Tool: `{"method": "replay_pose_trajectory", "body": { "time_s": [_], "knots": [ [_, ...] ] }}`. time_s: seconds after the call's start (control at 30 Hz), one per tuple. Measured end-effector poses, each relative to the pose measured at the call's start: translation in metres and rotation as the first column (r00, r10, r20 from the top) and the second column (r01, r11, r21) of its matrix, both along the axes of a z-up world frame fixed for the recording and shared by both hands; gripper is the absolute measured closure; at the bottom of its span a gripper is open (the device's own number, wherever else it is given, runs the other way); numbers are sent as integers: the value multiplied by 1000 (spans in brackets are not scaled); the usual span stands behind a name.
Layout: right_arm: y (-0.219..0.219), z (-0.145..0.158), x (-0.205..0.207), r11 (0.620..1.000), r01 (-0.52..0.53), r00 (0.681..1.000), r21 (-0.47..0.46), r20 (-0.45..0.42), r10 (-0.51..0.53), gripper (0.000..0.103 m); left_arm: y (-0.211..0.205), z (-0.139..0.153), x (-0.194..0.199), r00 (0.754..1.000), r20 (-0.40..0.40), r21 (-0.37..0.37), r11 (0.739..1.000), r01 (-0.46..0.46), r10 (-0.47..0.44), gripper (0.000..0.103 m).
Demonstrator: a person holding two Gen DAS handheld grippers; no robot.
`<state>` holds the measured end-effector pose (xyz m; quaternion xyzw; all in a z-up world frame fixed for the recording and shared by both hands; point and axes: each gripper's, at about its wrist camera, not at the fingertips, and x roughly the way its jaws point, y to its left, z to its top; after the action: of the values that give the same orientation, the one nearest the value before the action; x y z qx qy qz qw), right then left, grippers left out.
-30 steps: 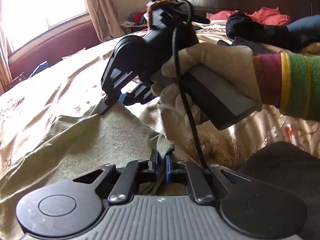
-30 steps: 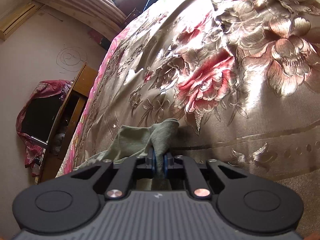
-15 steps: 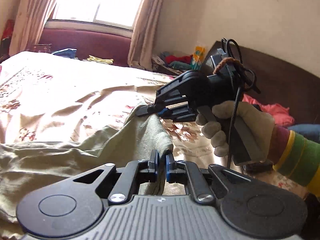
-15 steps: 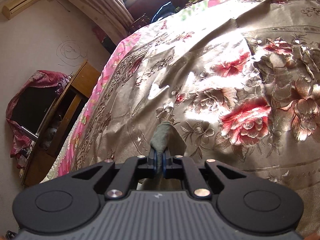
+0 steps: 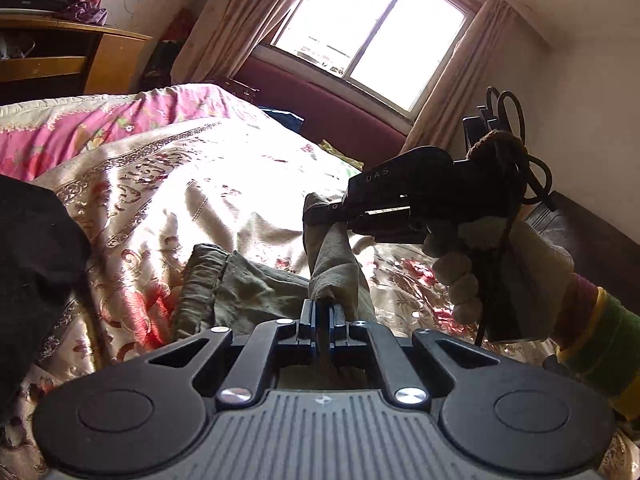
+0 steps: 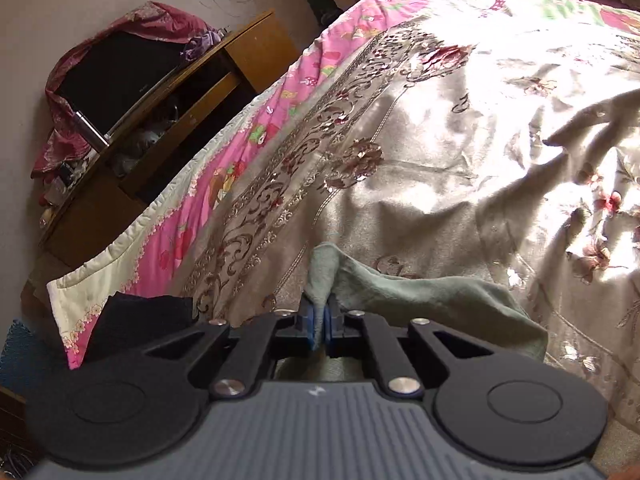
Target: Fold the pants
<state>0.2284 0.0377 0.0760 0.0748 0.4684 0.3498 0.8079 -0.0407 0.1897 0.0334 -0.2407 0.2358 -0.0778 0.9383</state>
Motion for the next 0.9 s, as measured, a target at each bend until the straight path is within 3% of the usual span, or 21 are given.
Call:
{"method": "replay_pose_trajectory", "body": {
  "time_s": [0.2, 0.37, 0.53, 0.57, 0.73, 0.9],
  "knots": [
    [50, -21, -17, 994, -76, 997, -78, 14, 78, 97, 17, -13, -9, 999, -25, -37, 999, -37, 36, 83],
    [71, -22, -27, 986, -110, 992, -127, 54, 117, 97, 35, -21, -26, 997, -39, -83, 994, -74, 71, 83],
    [94, -31, -27, 976, -142, 988, -165, 36, 150, 96, 47, -32, -46, 991, -71, -112, 987, -118, 111, 83],
    [97, -33, -29, 975, -145, 988, -168, 34, 153, 91, 48, -34, -49, 990, -76, -108, 986, -125, 117, 83],
    [118, -39, -42, 962, -174, 978, -211, 81, 194, 89, 49, -38, -58, 989, -93, -76, 990, -121, 114, 83],
    [132, -43, -43, 958, -182, 973, -220, 98, 207, 92, 50, -38, -63, 991, -104, -49, 994, -92, 87, 83]
  ]
}}
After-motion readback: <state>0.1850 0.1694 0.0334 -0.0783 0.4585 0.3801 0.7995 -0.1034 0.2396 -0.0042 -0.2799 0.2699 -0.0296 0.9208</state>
